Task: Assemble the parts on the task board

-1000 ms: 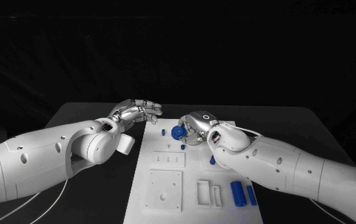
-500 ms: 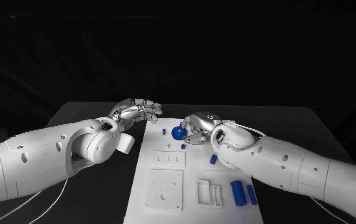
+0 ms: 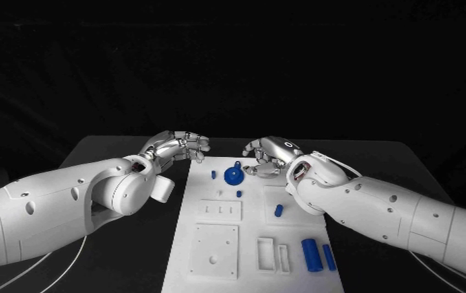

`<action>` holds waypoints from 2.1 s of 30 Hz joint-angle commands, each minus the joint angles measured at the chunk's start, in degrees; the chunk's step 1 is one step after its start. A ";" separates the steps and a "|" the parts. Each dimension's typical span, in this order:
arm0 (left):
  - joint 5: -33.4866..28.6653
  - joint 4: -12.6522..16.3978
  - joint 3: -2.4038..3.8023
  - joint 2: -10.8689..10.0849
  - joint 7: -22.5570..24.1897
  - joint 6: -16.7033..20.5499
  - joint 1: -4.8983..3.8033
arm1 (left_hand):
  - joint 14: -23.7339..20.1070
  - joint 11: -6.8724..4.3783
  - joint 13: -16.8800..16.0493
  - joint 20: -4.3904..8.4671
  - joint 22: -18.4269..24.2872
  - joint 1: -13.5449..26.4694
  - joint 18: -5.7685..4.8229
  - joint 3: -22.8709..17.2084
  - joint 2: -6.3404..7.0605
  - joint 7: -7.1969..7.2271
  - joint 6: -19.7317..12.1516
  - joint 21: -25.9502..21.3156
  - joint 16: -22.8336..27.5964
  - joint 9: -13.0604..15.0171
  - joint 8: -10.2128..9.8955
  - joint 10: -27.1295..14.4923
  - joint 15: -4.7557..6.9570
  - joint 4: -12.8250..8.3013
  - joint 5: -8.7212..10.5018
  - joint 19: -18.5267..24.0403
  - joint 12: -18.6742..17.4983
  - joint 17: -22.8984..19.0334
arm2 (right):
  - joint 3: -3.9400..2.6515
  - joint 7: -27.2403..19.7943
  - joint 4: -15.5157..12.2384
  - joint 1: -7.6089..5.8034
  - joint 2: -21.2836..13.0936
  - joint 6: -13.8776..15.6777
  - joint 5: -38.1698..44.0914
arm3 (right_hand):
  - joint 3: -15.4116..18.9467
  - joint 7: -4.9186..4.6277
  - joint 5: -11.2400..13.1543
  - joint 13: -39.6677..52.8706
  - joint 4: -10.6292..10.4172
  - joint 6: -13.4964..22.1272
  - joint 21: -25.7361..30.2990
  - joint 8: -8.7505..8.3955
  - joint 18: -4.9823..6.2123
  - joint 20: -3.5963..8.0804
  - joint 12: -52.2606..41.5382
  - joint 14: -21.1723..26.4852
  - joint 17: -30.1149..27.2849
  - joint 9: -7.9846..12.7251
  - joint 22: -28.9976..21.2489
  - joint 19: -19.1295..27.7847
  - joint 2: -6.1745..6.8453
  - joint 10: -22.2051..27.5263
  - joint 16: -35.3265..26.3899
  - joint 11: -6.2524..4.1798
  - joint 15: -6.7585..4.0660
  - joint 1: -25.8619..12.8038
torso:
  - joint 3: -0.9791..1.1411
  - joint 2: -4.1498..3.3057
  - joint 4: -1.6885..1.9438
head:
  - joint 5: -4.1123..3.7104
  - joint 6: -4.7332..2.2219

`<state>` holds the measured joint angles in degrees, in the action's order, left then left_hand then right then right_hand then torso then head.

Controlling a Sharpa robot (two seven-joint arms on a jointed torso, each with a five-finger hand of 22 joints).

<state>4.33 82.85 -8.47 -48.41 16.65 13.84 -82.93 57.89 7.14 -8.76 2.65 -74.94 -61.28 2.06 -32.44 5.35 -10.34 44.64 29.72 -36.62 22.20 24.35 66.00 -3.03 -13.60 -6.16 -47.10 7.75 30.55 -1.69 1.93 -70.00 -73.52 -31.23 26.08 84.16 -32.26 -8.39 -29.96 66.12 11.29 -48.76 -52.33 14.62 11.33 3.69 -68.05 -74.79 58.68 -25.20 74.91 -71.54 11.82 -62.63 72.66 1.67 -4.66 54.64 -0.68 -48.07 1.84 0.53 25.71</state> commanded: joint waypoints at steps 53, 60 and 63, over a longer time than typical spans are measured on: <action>0.46 -1.98 -0.07 -0.12 0.73 -1.84 0.00 | -0.43 -0.05 -0.24 -0.02 -0.93 -0.85 1.03 -0.24 0.63 0.06 -0.10 0.43 0.21 0.31 -0.03 0.40 -0.06 -1.22 0.47 0.52 -0.25 0.07 | -1.82 -11.92 8.28 3.78 -10.50 -10.32 -18.13 | 13.49 -0.97 10.50 -0.50 5.45 1.33 1.38 -0.58 3.67 -0.78 -0.25 1.47 0.38 0.61 0.85 3.23 -3.31 3.80 -1.82 1.14 1.12 7.49 | 1.56 0.97 -2.39 | -1.26 0.13; 0.49 -1.99 -0.07 -0.14 0.69 -1.77 0.00 | -0.44 -0.03 -0.24 -0.02 -0.92 -0.85 1.03 -0.24 0.60 0.05 -0.11 0.43 0.22 0.31 -0.04 0.38 -0.07 -1.23 0.46 0.52 -0.26 0.07 | -1.52 -11.77 9.83 4.07 -9.52 -9.54 -18.23 | 12.98 -0.87 12.23 -0.62 5.34 0.93 1.41 -0.47 3.67 -0.87 -0.43 1.34 0.41 0.70 0.84 3.07 -4.71 3.68 -1.85 1.05 1.03 7.56 | 1.44 0.99 -2.26 | -1.16 0.34; 0.50 -2.02 -0.07 -0.13 0.73 -1.74 0.00 | -0.44 -0.03 -0.24 -0.02 -0.92 -0.85 1.03 -0.24 0.60 0.05 -0.11 0.43 0.22 0.31 -0.04 0.38 -0.07 -1.23 0.46 0.52 -0.27 0.08 | -1.51 -11.74 10.17 4.20 -9.09 -9.54 -18.23 | 12.17 -0.82 13.71 -0.73 5.34 0.75 1.45 -0.47 3.67 -0.89 -0.48 1.27 0.43 0.82 0.84 3.00 -5.21 3.61 -1.87 0.99 0.98 7.58 | 1.39 1.01 -2.34 | -1.14 0.37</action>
<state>4.58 80.71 -8.58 -48.63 16.72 12.85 -82.89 57.89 6.84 -8.97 2.64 -74.91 -61.67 2.45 -32.63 5.73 -10.34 44.64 29.93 -36.64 22.41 24.35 66.31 -3.03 -14.43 -5.94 -47.09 7.75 30.55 -3.21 -9.55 -59.96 -69.43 -40.55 16.22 65.42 -19.88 -8.82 -16.42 65.42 16.61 -47.30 -51.24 13.95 10.54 2.97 -68.27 -73.35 59.05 -24.42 74.91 -68.55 7.00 -60.08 71.11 1.98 -3.66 62.22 0.79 -47.07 -0.48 -0.64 26.05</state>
